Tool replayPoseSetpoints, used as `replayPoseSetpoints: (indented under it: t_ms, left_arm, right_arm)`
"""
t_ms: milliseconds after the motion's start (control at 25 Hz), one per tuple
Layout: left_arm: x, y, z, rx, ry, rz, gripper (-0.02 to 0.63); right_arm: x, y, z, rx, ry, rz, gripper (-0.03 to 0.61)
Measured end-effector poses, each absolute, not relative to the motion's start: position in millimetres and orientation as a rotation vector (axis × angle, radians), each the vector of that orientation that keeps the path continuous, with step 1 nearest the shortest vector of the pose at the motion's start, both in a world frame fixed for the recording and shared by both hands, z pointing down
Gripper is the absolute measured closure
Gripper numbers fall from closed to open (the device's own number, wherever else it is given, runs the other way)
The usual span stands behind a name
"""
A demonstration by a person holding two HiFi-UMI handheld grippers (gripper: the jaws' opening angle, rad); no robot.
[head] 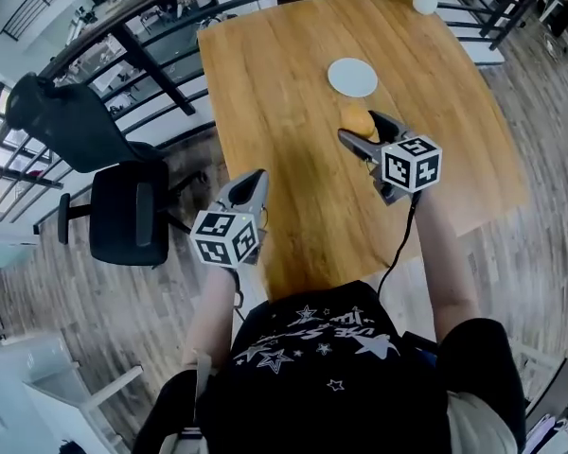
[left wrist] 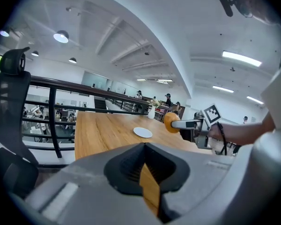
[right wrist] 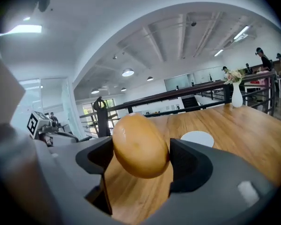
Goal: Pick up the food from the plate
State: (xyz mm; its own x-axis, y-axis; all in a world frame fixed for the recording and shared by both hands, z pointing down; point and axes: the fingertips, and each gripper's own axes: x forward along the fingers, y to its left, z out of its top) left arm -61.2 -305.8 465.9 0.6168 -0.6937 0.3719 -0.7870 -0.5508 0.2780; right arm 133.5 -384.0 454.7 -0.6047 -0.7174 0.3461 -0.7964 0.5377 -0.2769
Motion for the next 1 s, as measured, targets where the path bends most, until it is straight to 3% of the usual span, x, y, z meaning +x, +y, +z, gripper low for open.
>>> replayPoseSetpoints:
  t_ms: [680,1000]
  left_arm:
    - [-97.7,-219.2,455.4,2.519,-1.005,0.244,0.612]
    - [-124.1,-177.5,463.8,2.507,-0.924,0.235,0.612]
  right_arm:
    - [73.4,-256.0,408.1,1.691,-2.760,0.864,0.199]
    - [56.4,-197.3,416.5,1.857,-2.658,0.821,0.198]
